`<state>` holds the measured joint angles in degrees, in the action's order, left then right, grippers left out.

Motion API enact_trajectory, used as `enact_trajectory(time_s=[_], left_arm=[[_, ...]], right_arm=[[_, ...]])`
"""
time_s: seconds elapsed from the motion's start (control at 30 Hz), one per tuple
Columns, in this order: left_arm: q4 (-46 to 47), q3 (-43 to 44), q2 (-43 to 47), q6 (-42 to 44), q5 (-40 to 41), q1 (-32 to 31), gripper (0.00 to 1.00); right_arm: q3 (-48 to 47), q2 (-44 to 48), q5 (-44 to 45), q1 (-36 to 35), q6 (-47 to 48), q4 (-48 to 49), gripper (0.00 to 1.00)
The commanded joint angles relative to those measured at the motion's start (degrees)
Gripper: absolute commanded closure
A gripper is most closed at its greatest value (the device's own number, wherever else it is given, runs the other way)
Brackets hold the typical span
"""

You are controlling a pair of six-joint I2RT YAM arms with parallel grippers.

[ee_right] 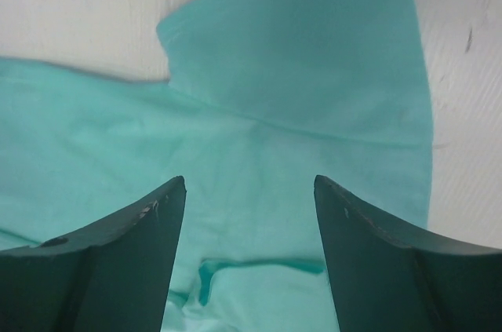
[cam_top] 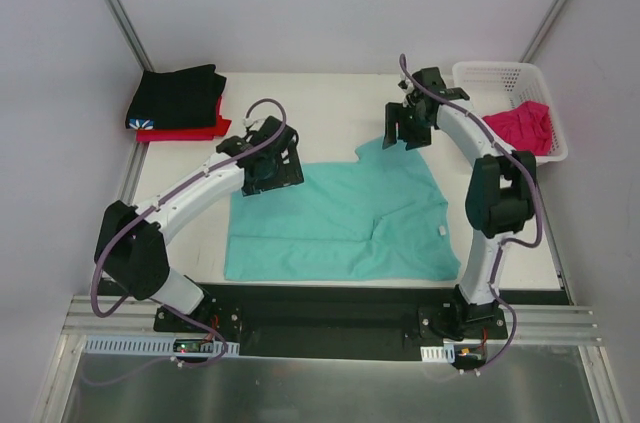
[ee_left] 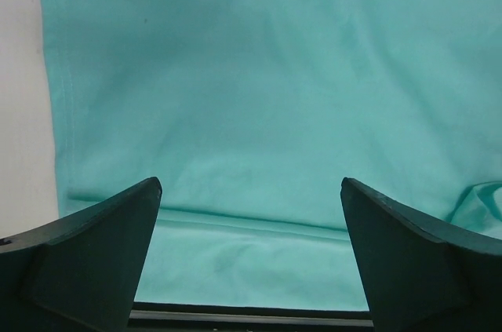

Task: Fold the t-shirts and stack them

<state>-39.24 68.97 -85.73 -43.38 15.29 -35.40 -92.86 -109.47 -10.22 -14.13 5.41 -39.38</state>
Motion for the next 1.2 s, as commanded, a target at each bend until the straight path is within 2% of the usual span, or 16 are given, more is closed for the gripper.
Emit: enact_trajectory(time_s=[0.0,0.17,0.27,0.4,0.77,1.17], left_arm=[[2.1,2.6,3.0,4.6,-5.1,3.6,0.01],[1.7,2.3,5.1,6.1,-6.4,4.8,0.01],[1.5,1.6,5.8,6.7,-8.0,5.0,0.01],[0.9,1.8,5.1,7.3,-9.6,5.1,0.01],[0.3,3.5,1.9,7.9,-11.2,5.2,0.01],[-0.8,4.0,2.2,8.0,-10.9,5.2,0.01]], right_arm=[[-10.6,-7.0,-4.6,3.5,5.6,-0.3,0.30],[-22.2,-15.4,-7.3,6.4,9.4,-2.6,0.31],[-26.1,-20.2,-8.8,7.5,11.2,-3.9,0.30],[-32.9,-25.4,-13.2,9.2,10.1,-4.9,0.30],[-35.7,-29.8,-18.0,10.4,8.0,-3.3,0.28],[-36.1,-32.4,-21.8,12.4,6.2,-2.0,0.27]])
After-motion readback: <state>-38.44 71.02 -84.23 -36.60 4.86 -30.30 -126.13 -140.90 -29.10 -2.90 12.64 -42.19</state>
